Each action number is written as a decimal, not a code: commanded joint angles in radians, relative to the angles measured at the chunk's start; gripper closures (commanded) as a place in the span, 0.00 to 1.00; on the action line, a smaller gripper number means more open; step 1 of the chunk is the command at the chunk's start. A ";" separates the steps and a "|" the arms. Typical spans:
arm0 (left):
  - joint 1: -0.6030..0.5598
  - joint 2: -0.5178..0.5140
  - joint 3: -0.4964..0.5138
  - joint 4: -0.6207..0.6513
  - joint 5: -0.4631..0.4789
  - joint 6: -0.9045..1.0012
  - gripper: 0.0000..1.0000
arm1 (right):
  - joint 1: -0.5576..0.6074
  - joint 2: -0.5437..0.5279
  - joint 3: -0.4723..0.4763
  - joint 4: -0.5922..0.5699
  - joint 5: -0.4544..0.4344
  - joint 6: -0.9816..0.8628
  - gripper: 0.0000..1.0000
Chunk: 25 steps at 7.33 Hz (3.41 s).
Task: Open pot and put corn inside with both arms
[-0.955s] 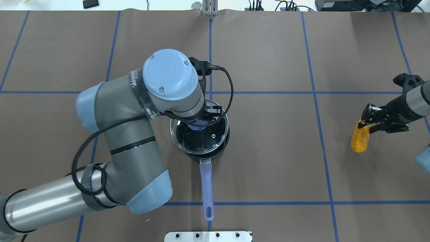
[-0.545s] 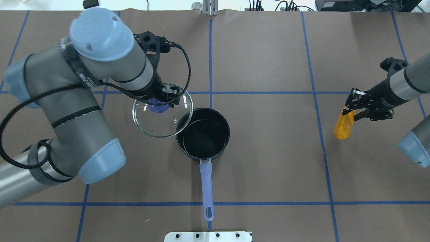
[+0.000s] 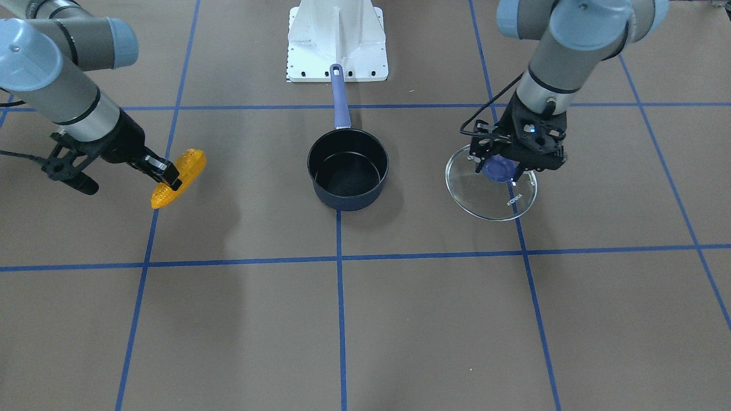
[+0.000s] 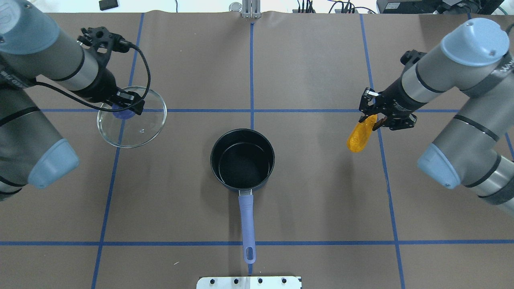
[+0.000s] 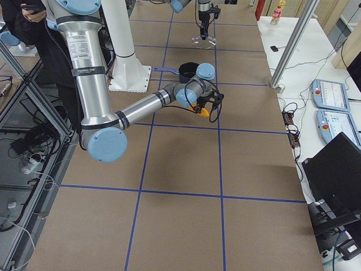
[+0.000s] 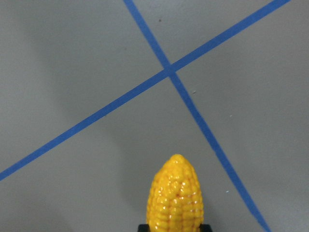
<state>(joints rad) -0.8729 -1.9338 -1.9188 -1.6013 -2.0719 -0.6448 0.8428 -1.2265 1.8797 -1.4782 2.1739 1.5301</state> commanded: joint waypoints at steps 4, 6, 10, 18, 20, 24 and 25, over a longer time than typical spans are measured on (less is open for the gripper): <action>-0.123 0.320 0.171 -0.403 -0.029 0.201 0.44 | -0.186 0.292 0.015 -0.214 -0.184 0.139 0.68; -0.129 0.358 0.236 -0.526 -0.046 0.200 0.44 | -0.243 0.379 -0.030 -0.273 -0.244 0.159 0.68; -0.127 0.432 0.241 -0.608 -0.050 0.186 0.43 | -0.310 0.432 -0.088 -0.271 -0.304 0.191 0.67; -0.126 0.432 0.244 -0.614 -0.051 0.191 0.02 | -0.369 0.449 -0.149 -0.226 -0.355 0.202 0.67; -0.132 0.440 0.227 -0.615 -0.089 0.191 0.02 | -0.370 0.450 -0.198 -0.166 -0.365 0.200 0.67; -0.163 0.466 0.173 -0.605 -0.151 0.189 0.02 | -0.373 0.463 -0.199 -0.155 -0.398 0.191 0.00; -0.178 0.466 0.173 -0.603 -0.172 0.189 0.02 | -0.357 0.454 -0.194 -0.105 -0.401 0.188 0.00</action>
<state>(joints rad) -1.0359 -1.4686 -1.7445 -2.2059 -2.2221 -0.4561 0.4732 -0.7676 1.6800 -1.6225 1.7789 1.7226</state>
